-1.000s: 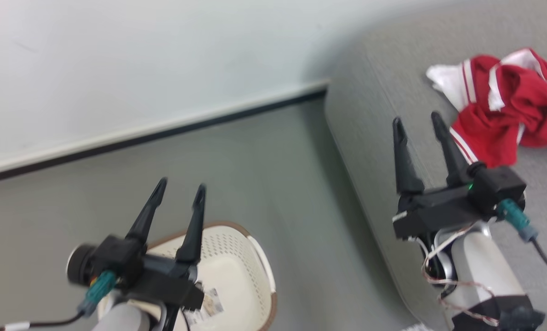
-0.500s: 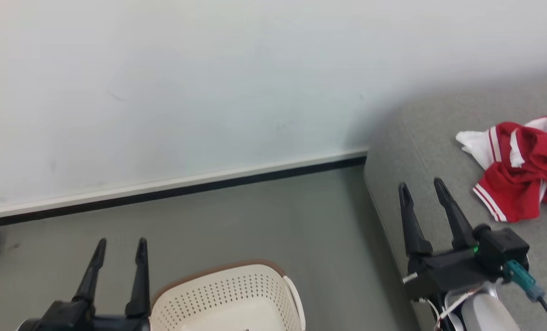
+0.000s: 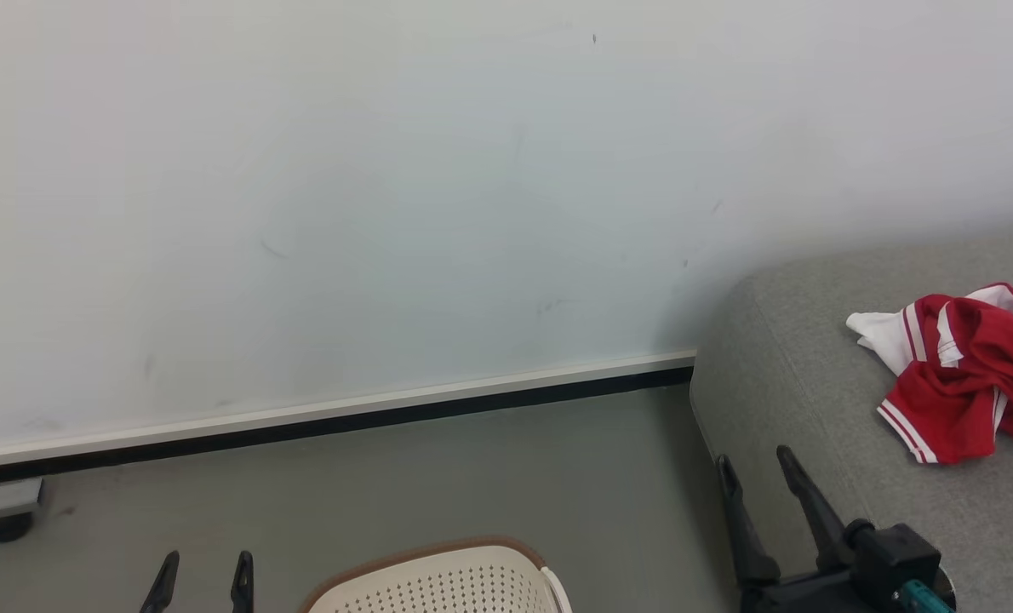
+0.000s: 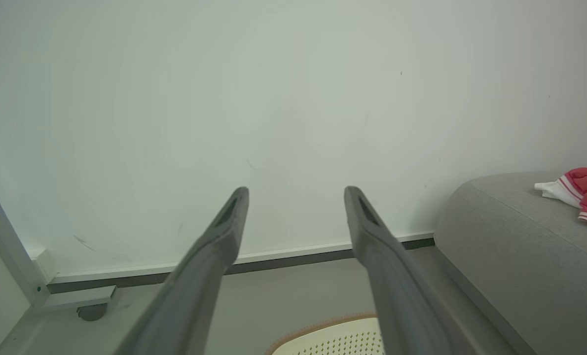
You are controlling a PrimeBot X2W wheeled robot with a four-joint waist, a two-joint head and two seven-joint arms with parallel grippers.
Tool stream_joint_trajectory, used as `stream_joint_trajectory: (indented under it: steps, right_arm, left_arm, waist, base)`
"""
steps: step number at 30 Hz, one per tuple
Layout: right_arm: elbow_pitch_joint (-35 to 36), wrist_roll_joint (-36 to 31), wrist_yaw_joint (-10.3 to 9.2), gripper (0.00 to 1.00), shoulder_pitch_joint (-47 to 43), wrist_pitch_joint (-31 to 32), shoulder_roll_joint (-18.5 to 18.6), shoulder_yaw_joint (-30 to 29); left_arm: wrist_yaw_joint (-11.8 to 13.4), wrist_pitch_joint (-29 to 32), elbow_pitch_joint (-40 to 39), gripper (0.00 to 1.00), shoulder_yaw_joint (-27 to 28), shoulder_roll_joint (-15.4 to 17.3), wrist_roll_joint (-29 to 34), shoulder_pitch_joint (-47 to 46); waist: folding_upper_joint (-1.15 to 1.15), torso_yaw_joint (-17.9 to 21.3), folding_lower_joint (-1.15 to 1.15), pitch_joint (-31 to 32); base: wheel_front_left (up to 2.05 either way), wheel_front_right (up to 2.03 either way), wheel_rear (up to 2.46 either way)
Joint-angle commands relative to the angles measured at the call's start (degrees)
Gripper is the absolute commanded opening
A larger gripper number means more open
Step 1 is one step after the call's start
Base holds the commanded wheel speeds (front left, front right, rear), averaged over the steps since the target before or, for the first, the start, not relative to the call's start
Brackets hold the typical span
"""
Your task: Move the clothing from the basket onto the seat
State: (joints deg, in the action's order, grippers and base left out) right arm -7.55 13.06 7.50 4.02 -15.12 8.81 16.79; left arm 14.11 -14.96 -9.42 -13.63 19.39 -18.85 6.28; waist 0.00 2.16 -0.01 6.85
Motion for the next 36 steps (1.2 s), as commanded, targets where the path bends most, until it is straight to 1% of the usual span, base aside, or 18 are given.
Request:
stream_joint_trajectory:
  steps: [1, 11, 15, 20, 25, 36]
  right_arm:
    - [-0.2, -0.4, -0.02, 1.00, -1.7, 0.0, -0.5, 0.4]
    - [-0.6, -2.7, -0.02, 1.00, -6.4, 0.0, -1.5, 0.7]
    - [-0.7, -3.2, -0.02, 1.00, -7.4, 0.0, -1.4, 0.1]
    - [-0.8, -3.6, -0.03, 1.00, -8.2, 0.0, -1.4, -0.5]
    - [-0.9, -3.8, -0.02, 1.00, -8.1, 0.0, -1.5, -0.2]
    - [-1.2, -3.4, -0.03, 1.00, -8.0, 0.0, -1.4, 0.1]
  left_arm:
    - [-0.8, -0.3, 0.2, 1.00, 0.9, -0.7, 0.8, 1.6]
    - [-7.2, -0.3, 3.1, 1.00, 6.3, -5.8, 4.7, 5.2]
    - [-9.3, -0.3, 4.7, 1.00, 7.4, -7.0, 7.1, 6.0]
    - [-10.7, -0.3, 5.6, 1.00, 8.4, -8.5, 10.1, 6.3]
    - [-11.5, -0.3, 5.6, 1.00, 9.7, -10.0, 11.6, 6.5]
    - [-13.8, -0.3, 5.9, 1.00, 12.1, -12.6, 12.0, 6.7]
  waist:
    - [0.00, 0.2, 0.01, 1.3]
    - [0.00, 0.2, 0.01, 3.2]
    - [0.00, 0.1, 0.01, 3.3]
    - [0.00, 0.1, 0.01, 3.3]
    - [0.00, 0.3, 0.01, 3.2]
    - [0.00, 0.6, 0.01, 3.0]
  base:
    - [0.00, 0.00, 0.00]
    - [0.00, 0.00, 0.00]
    - [0.00, 0.00, 0.00]
    - [0.00, 0.00, 0.00]
    - [0.00, 0.00, 0.00]
    - [0.00, 0.00, 0.00]
